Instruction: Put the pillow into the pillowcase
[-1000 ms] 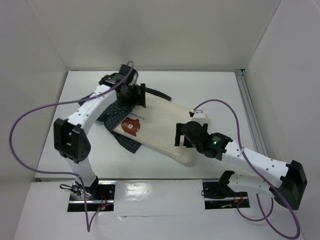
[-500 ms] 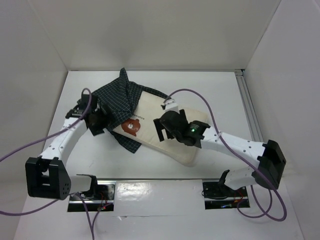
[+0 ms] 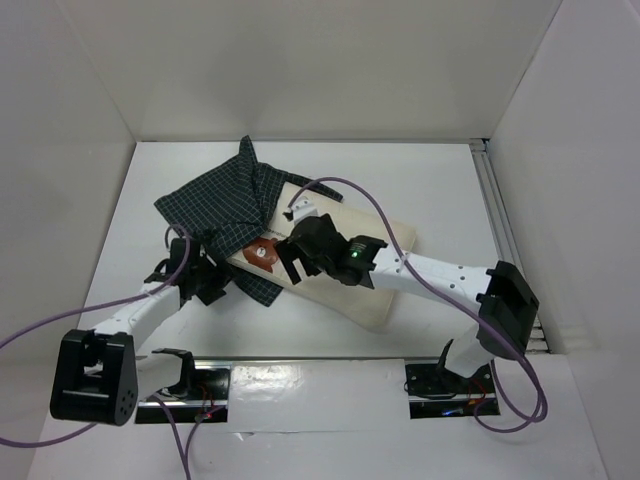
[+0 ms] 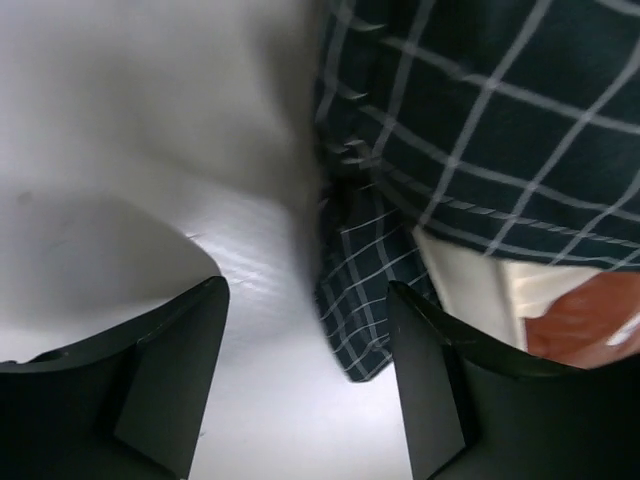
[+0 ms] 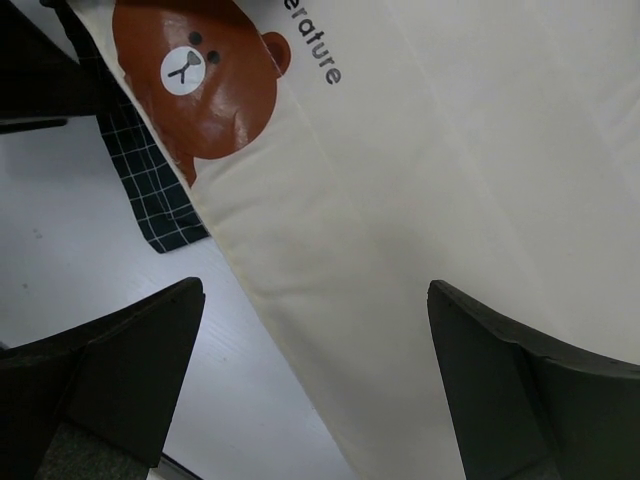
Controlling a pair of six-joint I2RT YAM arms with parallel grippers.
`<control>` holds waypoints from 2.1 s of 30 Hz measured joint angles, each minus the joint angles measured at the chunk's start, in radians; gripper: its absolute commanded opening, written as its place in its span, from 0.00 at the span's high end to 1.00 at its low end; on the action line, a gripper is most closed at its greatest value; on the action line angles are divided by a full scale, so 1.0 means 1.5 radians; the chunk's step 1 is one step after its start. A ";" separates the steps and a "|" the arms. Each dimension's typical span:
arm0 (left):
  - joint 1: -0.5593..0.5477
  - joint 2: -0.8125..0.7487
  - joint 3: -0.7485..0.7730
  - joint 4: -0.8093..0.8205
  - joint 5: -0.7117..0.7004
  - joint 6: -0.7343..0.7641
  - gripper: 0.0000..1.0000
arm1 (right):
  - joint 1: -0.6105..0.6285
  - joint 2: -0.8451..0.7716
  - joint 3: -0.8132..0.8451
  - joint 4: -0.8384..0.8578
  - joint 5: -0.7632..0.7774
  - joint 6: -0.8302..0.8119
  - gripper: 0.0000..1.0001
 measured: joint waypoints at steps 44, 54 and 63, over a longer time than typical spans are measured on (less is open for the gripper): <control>-0.208 -0.004 0.021 0.296 0.113 0.023 1.00 | -0.143 0.430 0.585 -0.204 0.002 0.075 1.00; -0.242 -0.108 0.047 0.044 0.046 0.050 0.13 | -0.102 0.362 0.358 -0.104 -0.096 0.088 0.14; -0.244 -0.123 0.259 -0.127 -0.110 0.083 0.30 | -0.378 0.043 0.102 -0.013 -0.126 0.112 0.00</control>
